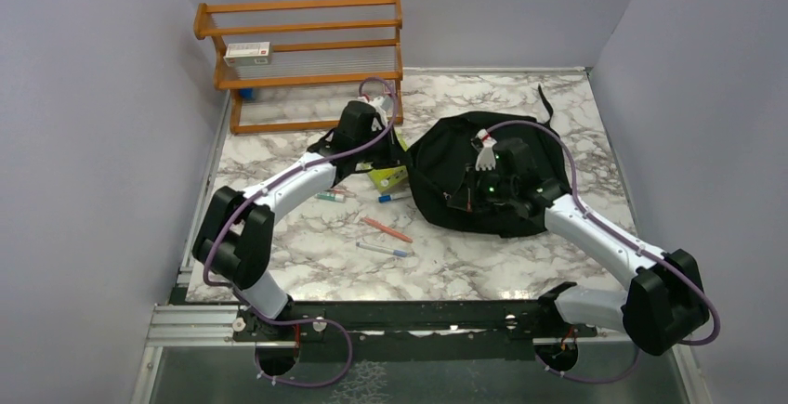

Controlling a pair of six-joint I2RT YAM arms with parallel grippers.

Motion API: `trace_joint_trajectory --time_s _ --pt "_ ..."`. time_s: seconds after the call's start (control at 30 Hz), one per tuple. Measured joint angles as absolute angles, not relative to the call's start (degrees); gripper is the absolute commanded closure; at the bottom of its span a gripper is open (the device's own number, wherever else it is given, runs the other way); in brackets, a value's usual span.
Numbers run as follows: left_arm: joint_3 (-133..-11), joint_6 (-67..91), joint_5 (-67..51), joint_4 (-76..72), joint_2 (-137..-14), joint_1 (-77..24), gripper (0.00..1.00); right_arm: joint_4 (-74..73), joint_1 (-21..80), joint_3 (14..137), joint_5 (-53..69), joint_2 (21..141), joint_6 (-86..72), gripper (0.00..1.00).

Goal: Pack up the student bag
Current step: Unzip the student bag at the center of the board.

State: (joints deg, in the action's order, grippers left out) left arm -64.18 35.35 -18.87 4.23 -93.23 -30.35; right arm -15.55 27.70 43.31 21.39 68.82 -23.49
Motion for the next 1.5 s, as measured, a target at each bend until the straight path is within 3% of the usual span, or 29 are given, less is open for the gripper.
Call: trace_joint_trajectory --time_s 0.67,1.37,1.5 --pt "-62.8 29.0 -20.6 9.6 -87.8 -20.7 1.00 -31.7 27.9 49.6 14.2 70.3 -23.4 0.99" --pt "-60.0 25.8 -24.4 13.0 -85.4 -13.5 1.00 -37.0 28.3 53.6 10.0 76.4 -26.1 0.99" --pt "-59.7 25.4 -25.5 12.9 -85.4 -13.2 1.00 -38.0 28.4 54.0 10.0 77.5 -25.9 0.95"
